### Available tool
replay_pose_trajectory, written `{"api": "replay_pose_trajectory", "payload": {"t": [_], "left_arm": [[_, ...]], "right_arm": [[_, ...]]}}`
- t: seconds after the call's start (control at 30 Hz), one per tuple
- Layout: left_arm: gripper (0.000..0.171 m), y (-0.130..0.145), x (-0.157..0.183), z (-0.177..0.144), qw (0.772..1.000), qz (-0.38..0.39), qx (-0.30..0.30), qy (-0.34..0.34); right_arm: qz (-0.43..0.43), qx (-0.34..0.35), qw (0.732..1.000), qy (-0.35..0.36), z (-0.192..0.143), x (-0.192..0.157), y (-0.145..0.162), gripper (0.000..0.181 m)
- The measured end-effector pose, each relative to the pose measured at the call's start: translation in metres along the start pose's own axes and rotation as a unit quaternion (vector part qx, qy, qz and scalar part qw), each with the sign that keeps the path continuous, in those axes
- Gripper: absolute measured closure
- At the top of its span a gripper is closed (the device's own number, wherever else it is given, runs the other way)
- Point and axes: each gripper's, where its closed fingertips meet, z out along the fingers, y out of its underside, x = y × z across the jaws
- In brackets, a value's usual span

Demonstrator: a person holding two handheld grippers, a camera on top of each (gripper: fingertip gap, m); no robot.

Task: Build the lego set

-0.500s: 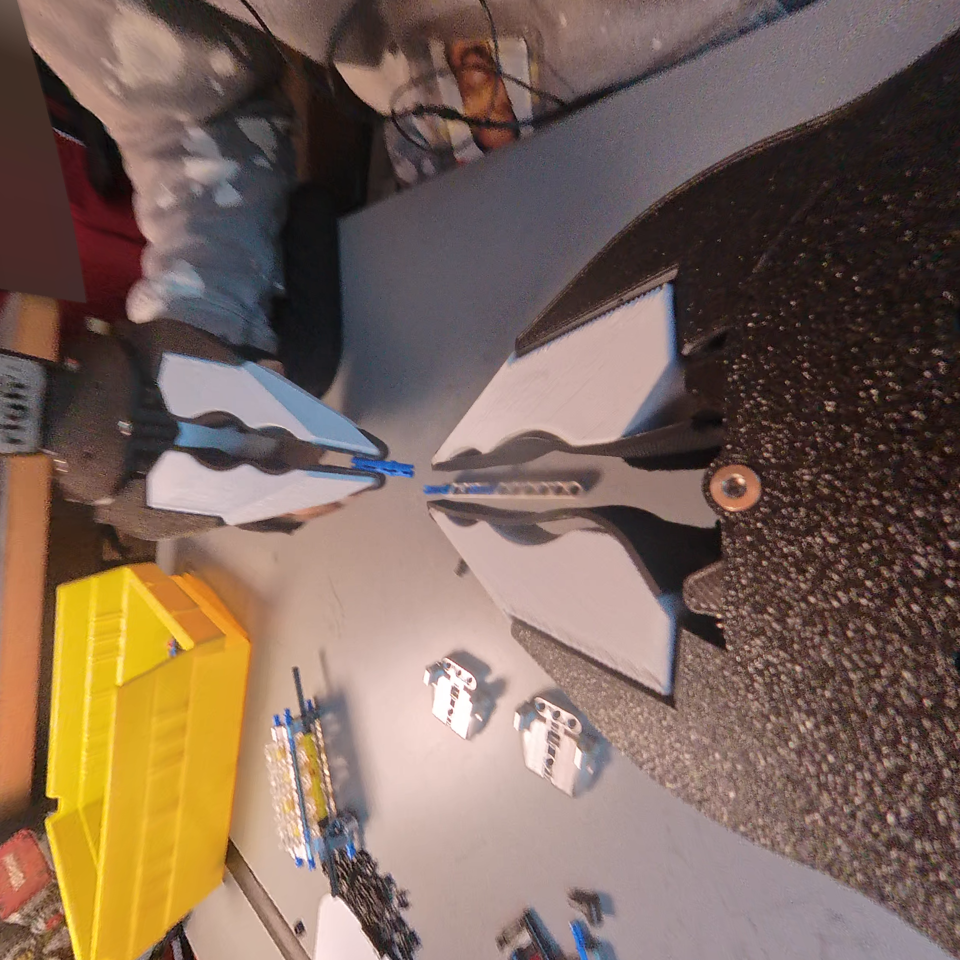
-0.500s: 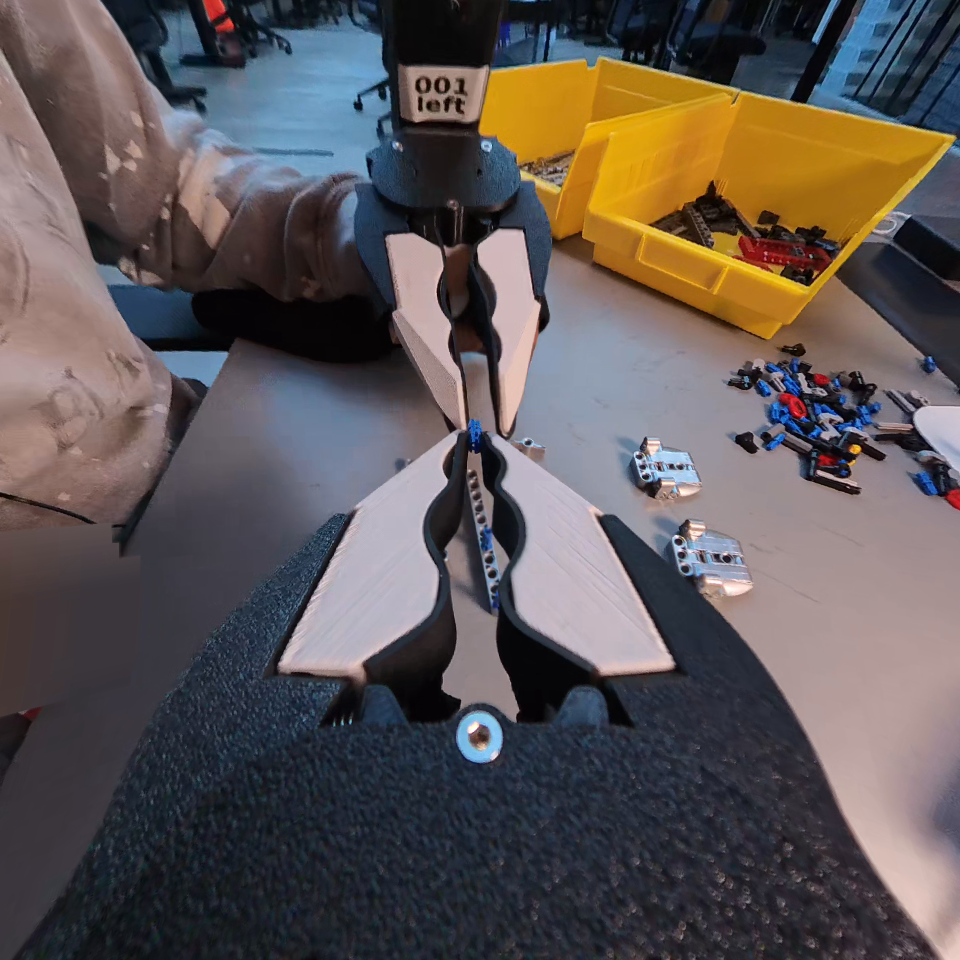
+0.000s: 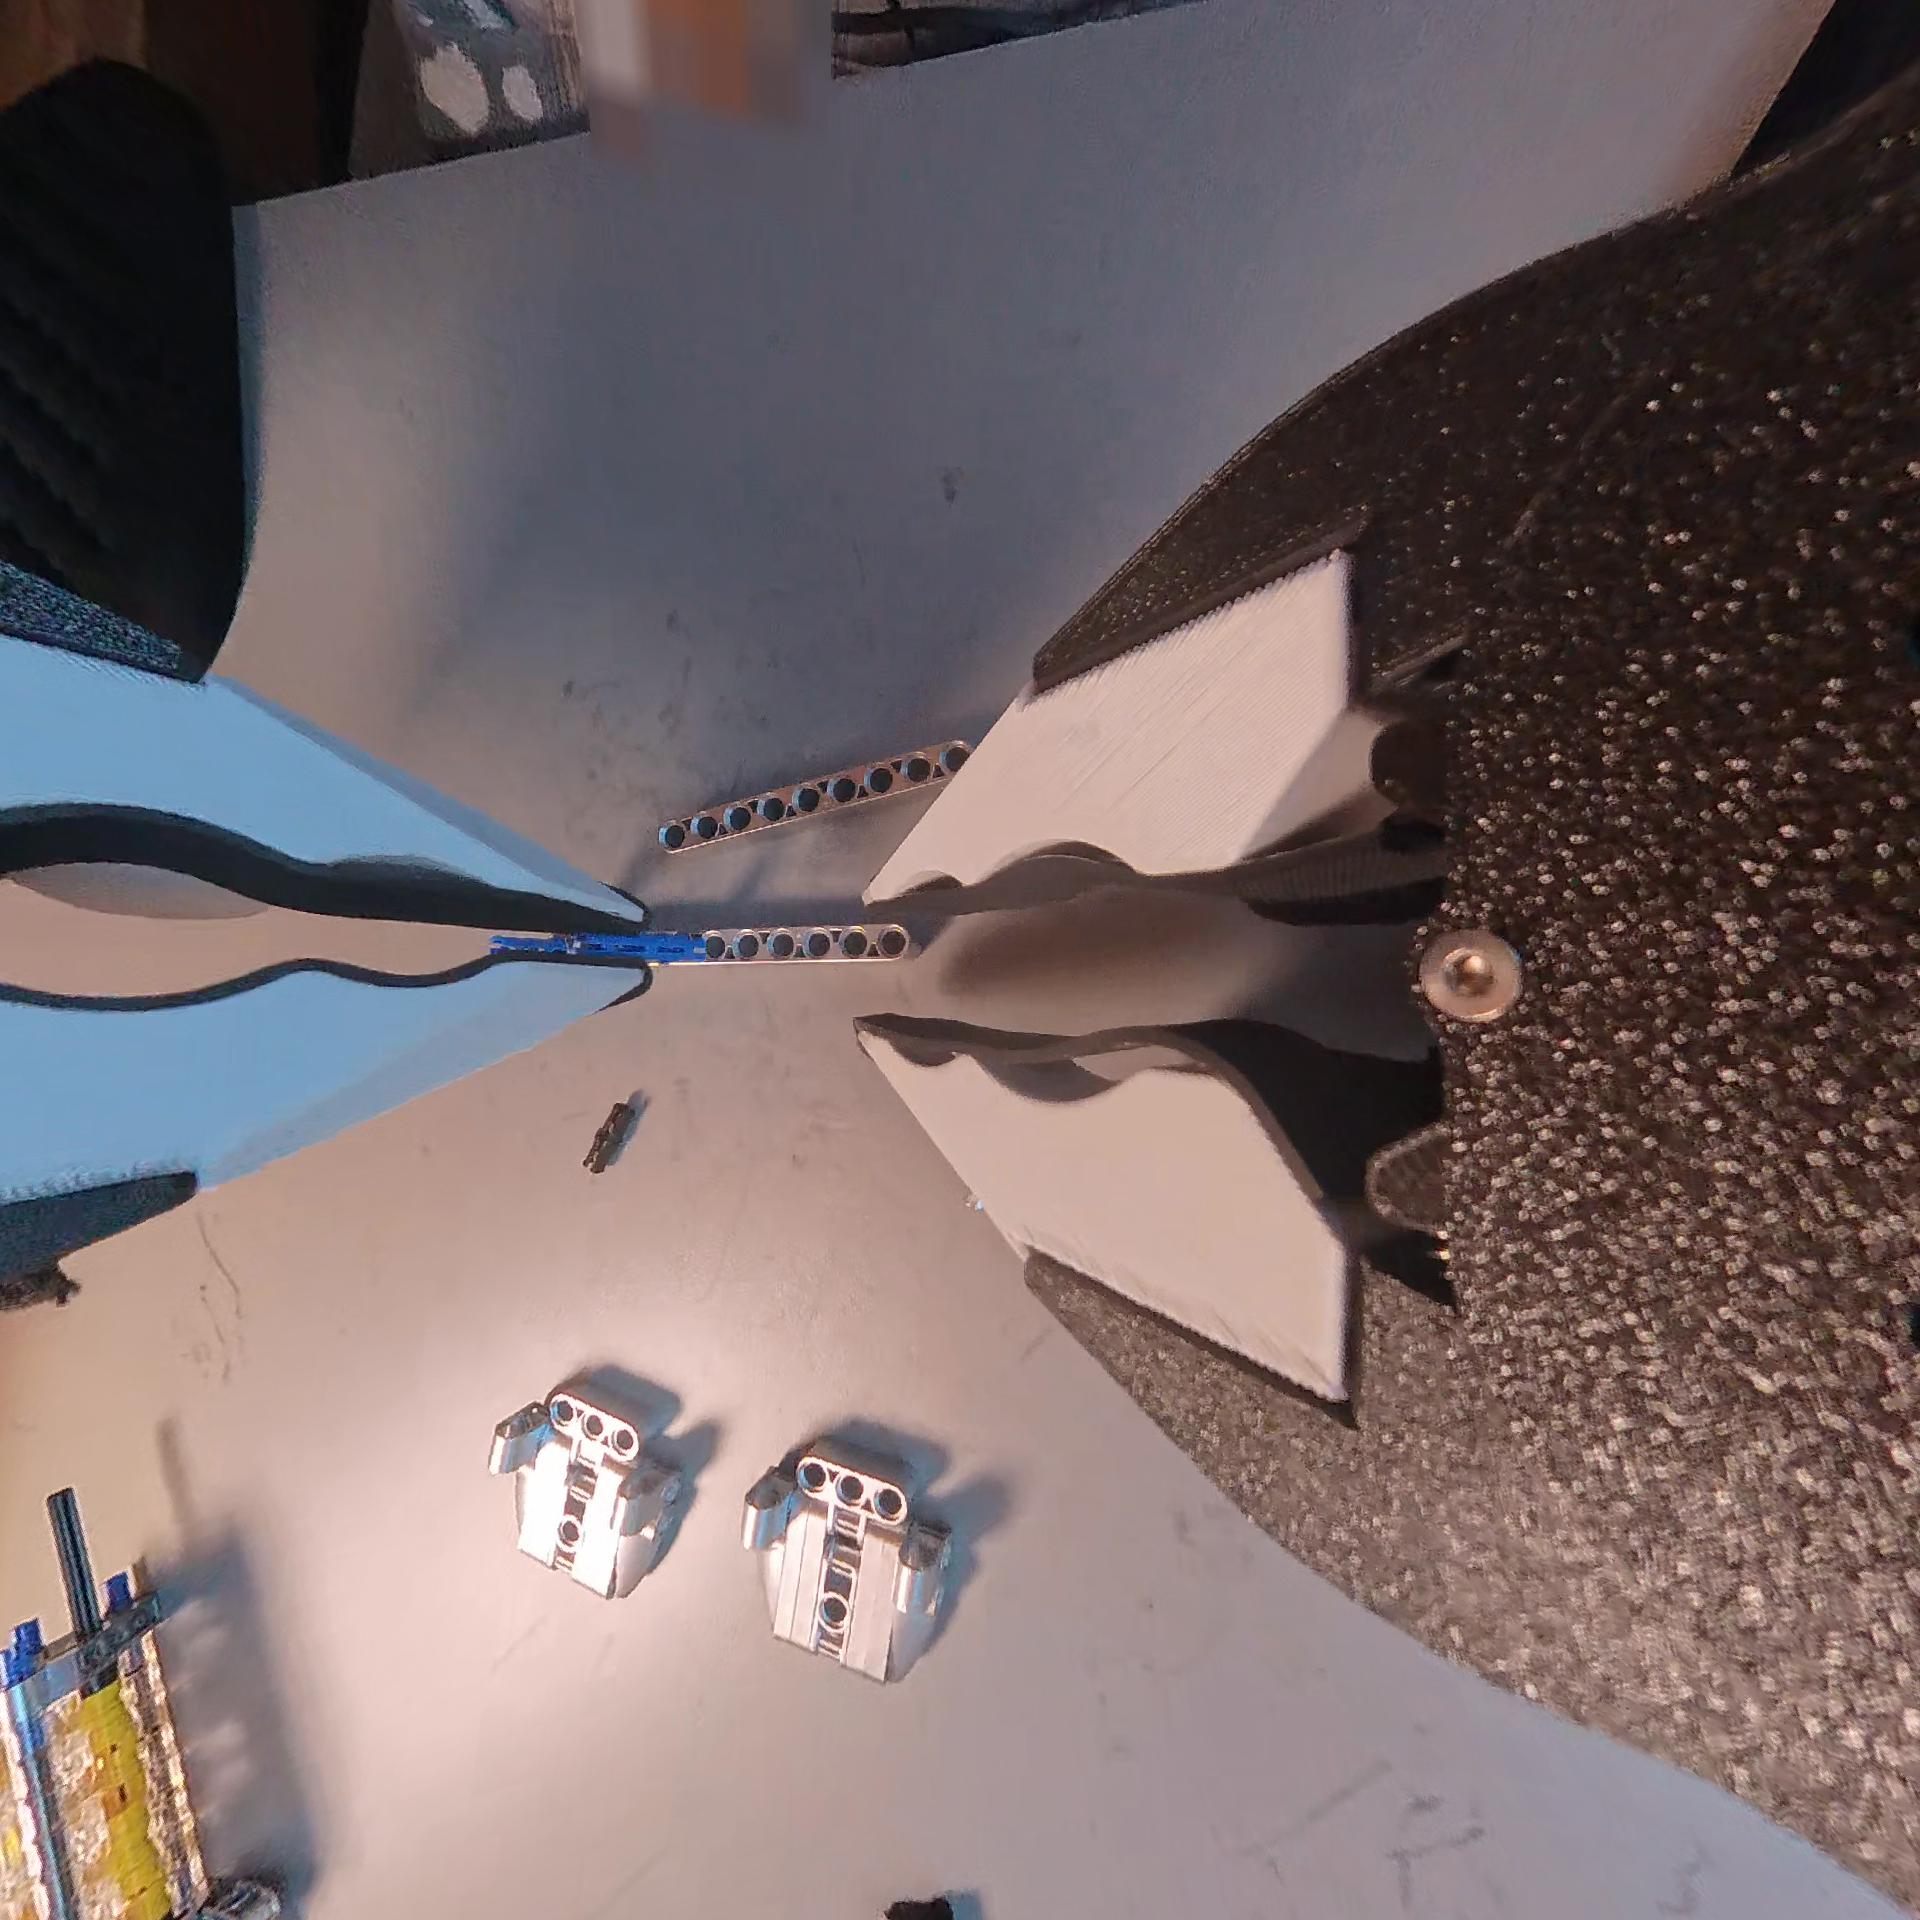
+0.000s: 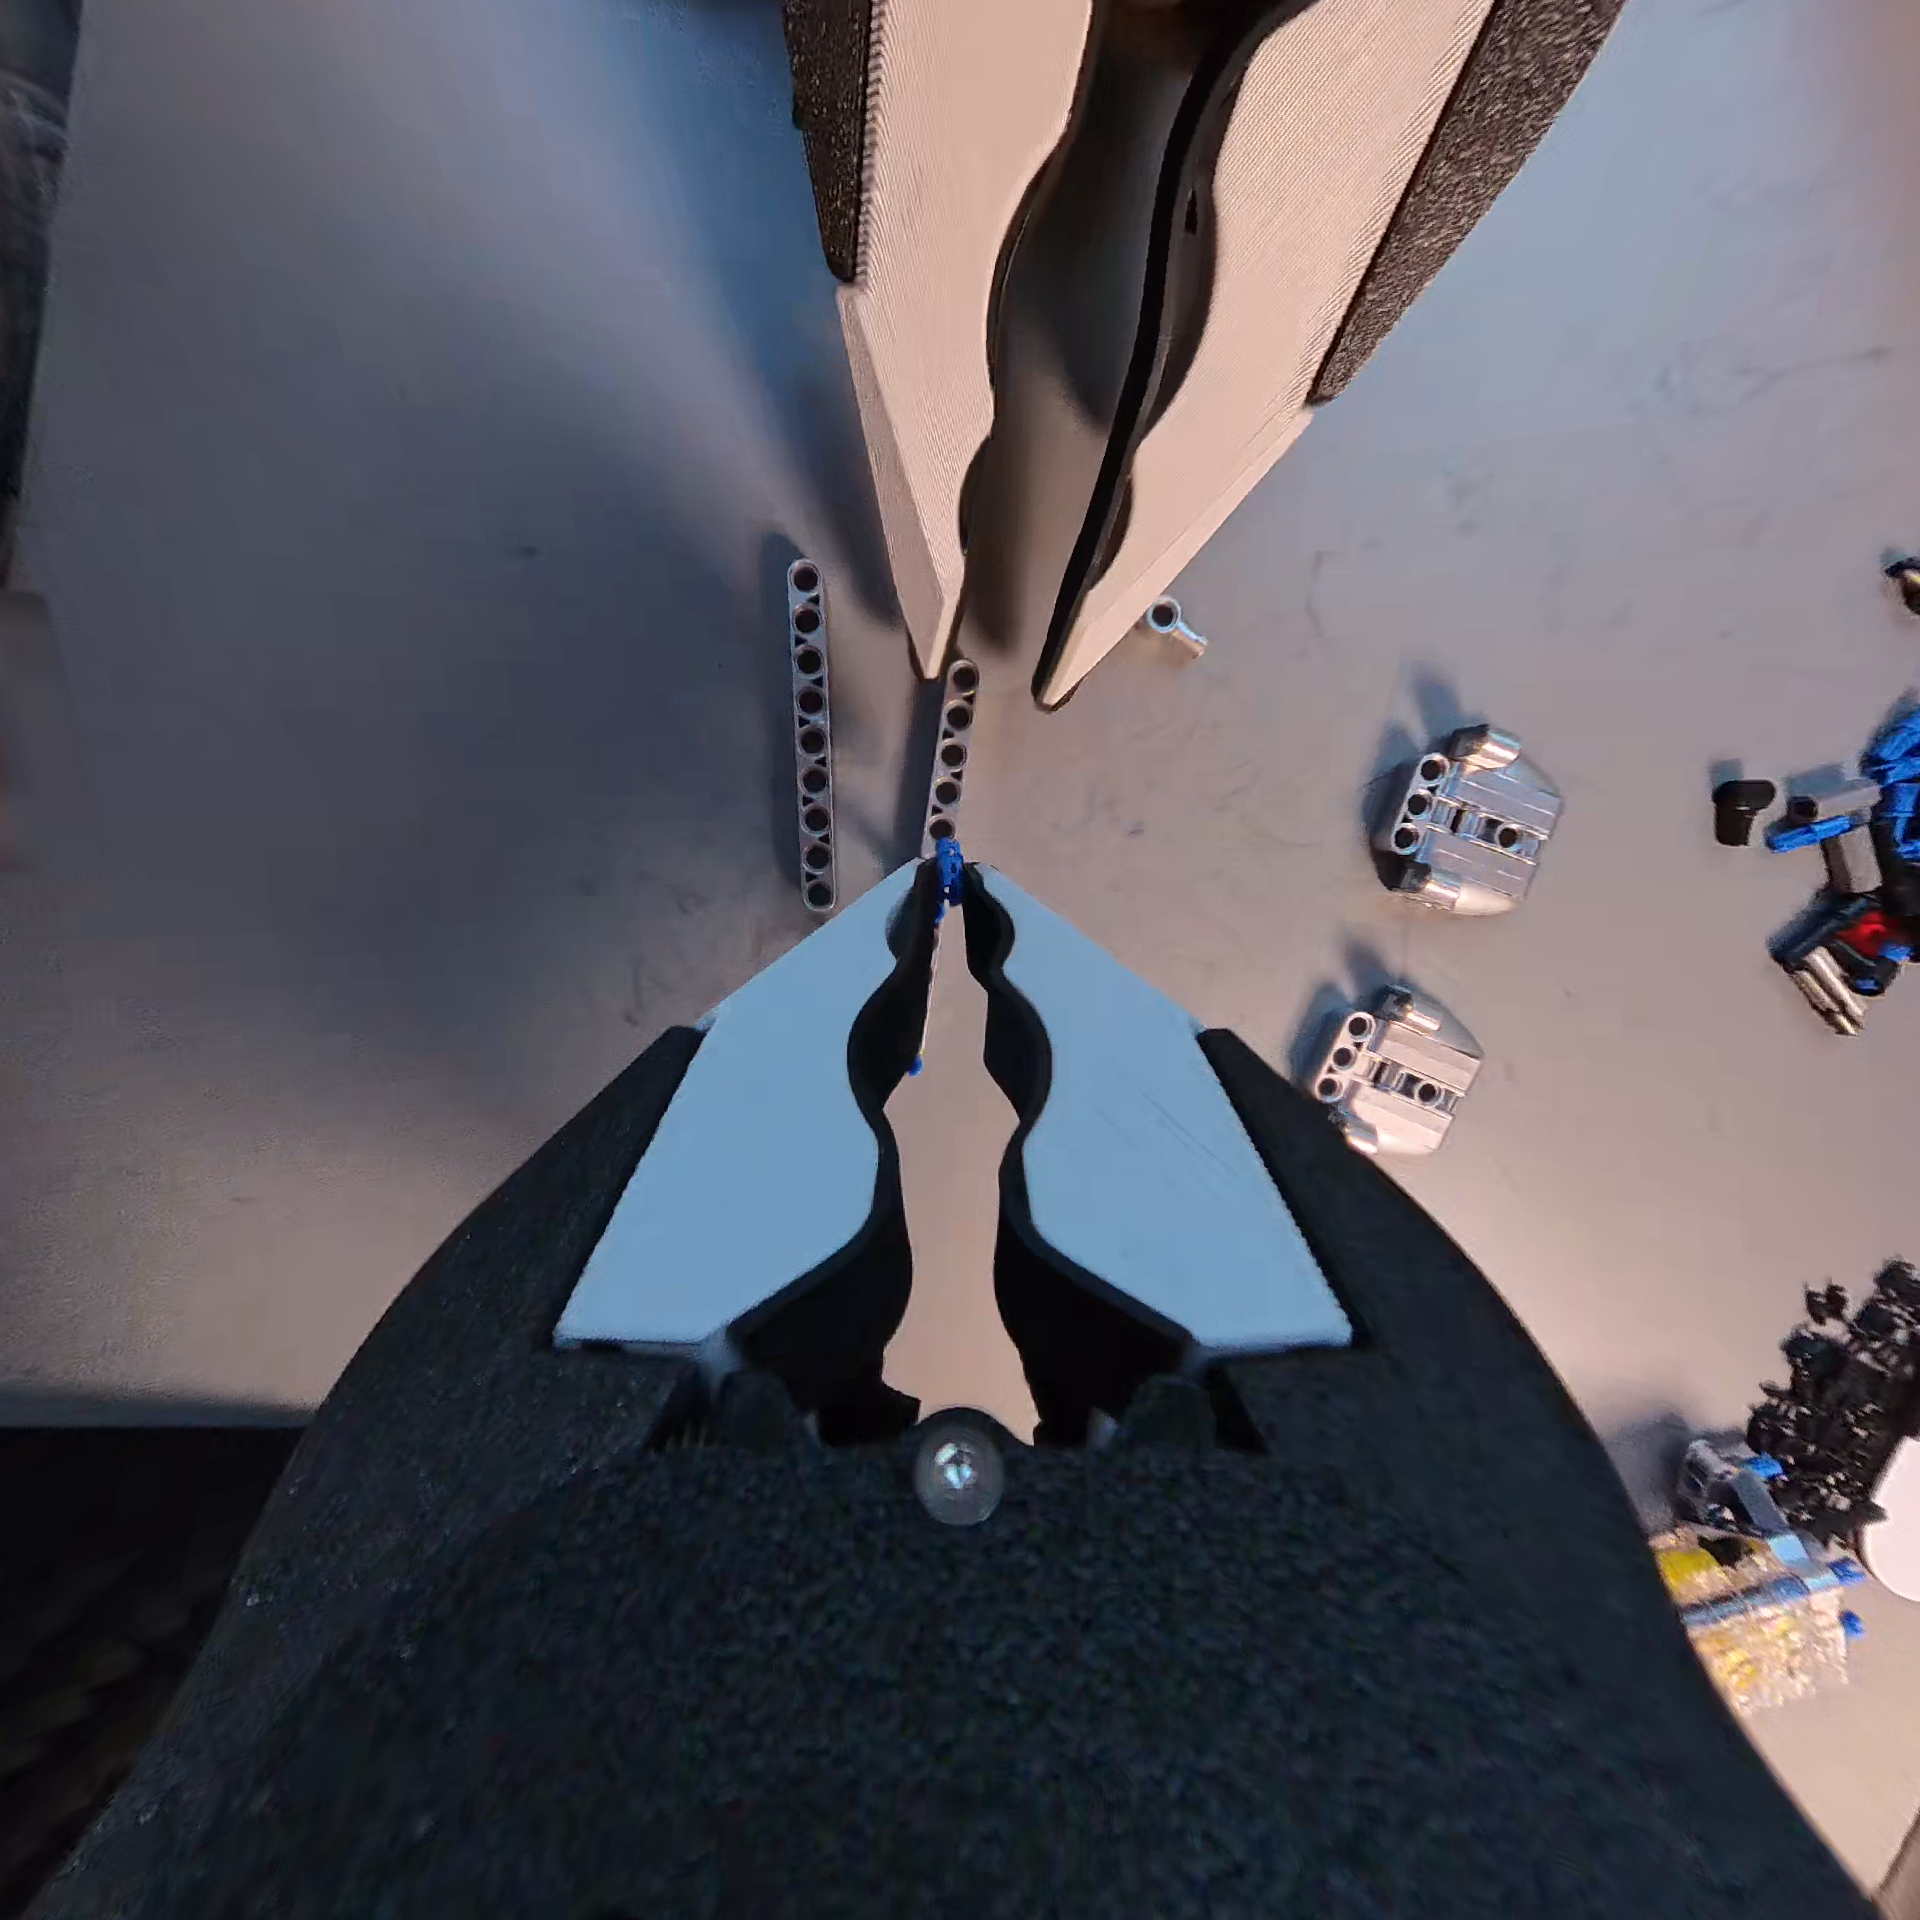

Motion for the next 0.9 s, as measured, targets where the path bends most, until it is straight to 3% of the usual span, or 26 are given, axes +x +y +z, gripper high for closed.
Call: {"api": "replay_pose_trajectory", "payload": {"t": [0.3,0.9], "left_arm": [[0.165,0.004,0.003,0.006,1.000,0.002,-0.016,0.002],[0.166,0.005,0.004,0.009,1.000,-0.010,-0.027,0.006]], "right_arm": [[-0.007,-0.060,0.998,-0.004,0.011,-0.004,0.002,0.178],[-0.030,-0.131,0.991,-0.001,0.012,0.000,0.005,0.178]]}}
